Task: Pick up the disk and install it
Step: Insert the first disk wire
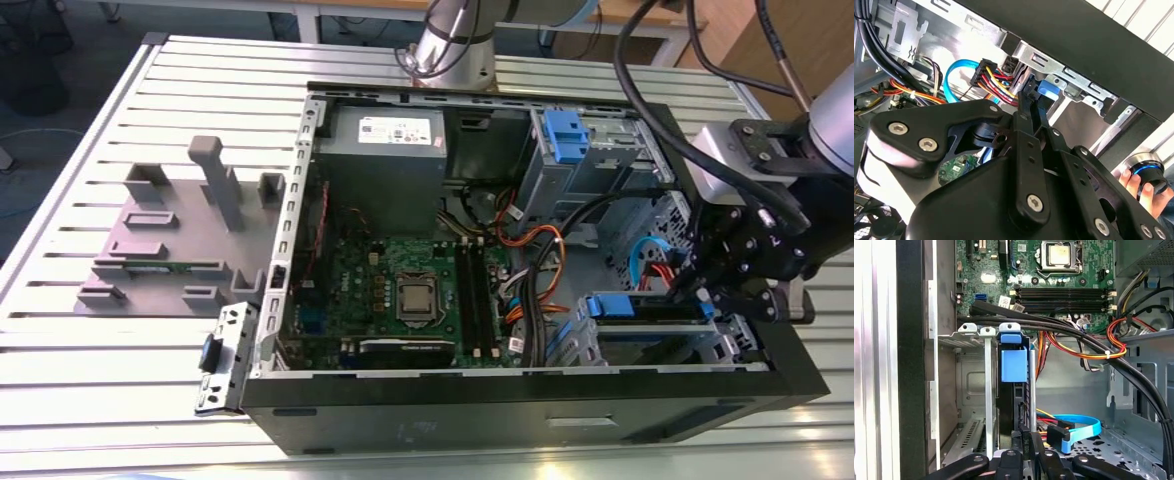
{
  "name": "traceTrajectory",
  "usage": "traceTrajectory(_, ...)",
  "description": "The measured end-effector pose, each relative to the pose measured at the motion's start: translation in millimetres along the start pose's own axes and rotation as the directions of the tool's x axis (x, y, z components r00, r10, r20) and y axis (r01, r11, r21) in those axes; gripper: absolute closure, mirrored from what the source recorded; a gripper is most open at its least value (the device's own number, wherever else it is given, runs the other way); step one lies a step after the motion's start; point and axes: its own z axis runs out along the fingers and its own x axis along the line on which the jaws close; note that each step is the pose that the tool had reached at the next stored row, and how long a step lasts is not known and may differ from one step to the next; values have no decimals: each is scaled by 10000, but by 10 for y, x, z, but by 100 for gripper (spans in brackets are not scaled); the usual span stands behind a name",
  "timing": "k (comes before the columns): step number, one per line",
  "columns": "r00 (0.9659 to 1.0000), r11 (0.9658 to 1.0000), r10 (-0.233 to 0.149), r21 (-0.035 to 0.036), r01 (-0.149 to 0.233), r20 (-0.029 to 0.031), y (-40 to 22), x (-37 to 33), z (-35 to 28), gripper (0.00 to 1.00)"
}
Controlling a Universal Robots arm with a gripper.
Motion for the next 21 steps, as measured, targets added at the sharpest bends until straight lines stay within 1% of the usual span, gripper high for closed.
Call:
traceTrajectory(4, 10000, 10000, 0, 0, 0, -2, 33, 2, 1, 81)
traceTrajectory(8, 10000, 10000, -1, -1, 1, -3, 34, 1, 2, 81)
traceTrajectory(15, 10000, 10000, 1, -1, -1, -8, 32, 3, 36, 81)
traceTrajectory(21, 10000, 10000, 1, 0, -1, -9, 29, 3, 44, 81)
